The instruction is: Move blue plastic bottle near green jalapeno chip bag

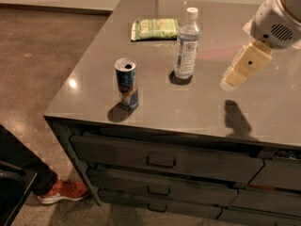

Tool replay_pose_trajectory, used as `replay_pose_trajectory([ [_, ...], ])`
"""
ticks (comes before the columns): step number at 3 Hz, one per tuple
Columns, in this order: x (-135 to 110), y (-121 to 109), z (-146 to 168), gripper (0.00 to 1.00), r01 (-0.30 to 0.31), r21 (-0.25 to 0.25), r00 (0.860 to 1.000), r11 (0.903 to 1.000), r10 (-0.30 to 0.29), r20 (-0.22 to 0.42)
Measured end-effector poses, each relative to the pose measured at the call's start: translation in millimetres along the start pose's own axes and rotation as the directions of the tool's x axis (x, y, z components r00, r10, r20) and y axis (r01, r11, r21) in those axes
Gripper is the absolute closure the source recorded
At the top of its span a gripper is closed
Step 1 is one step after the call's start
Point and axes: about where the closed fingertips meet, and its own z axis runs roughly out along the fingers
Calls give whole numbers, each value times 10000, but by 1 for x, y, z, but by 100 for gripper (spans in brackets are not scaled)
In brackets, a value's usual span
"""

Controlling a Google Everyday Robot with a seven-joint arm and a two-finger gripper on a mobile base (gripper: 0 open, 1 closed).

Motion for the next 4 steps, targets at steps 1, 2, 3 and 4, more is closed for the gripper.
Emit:
replay_pose_trajectory([
  [1, -1, -18, 5, 0, -1271, 625, 9905, 9899, 1233, 608],
  [2, -10, -34, 11, 0, -2400, 875, 9637, 9668, 2264, 1412],
  [3, -17, -39, 15, 0, -2800, 913, 9488, 9557, 2610, 1779],
  [4, -18, -39, 16, 0, -2845, 875, 9464, 9547, 2651, 1846],
])
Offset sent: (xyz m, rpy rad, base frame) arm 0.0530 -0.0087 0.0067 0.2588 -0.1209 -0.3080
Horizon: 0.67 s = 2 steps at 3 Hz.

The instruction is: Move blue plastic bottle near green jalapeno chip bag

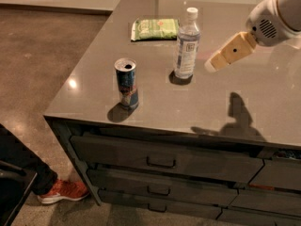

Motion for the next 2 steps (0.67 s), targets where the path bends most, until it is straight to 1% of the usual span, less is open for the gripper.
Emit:
replay_pose_trajectory([
  [1, -6, 6, 5, 0, -352, -466, 9988, 9983, 368, 332],
  [2, -20, 14, 16, 0, -667, -990, 9945, 9928, 742, 744],
])
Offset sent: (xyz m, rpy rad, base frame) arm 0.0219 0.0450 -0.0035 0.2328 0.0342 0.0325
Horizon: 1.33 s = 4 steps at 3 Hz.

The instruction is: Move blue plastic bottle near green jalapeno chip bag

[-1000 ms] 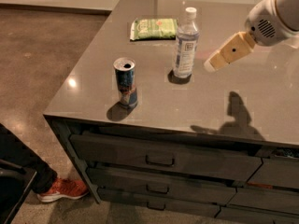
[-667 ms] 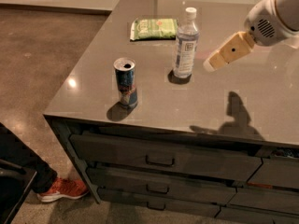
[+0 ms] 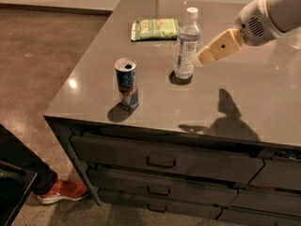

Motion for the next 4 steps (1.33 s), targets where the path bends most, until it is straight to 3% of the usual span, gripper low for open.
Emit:
replay_pose_trajectory([
  [2, -26, -6, 46, 0, -1020, -619, 9920, 9929, 1061, 679],
  [4, -49, -8, 78, 0, -1269, -934, 9849, 9875, 1367, 1062],
])
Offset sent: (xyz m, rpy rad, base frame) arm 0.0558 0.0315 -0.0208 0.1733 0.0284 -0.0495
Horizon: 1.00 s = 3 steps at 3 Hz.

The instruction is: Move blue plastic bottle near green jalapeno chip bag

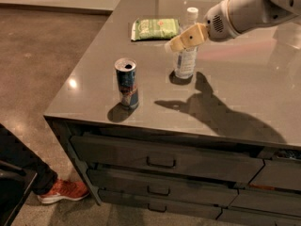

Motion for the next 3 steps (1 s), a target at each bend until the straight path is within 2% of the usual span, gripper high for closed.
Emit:
replay_pose_trajectory([
  [1, -19, 3, 20, 3, -53, -205, 9998, 9998, 56, 173],
  [3, -31, -3, 35, 49, -439, -88, 9988, 9990, 441, 220],
])
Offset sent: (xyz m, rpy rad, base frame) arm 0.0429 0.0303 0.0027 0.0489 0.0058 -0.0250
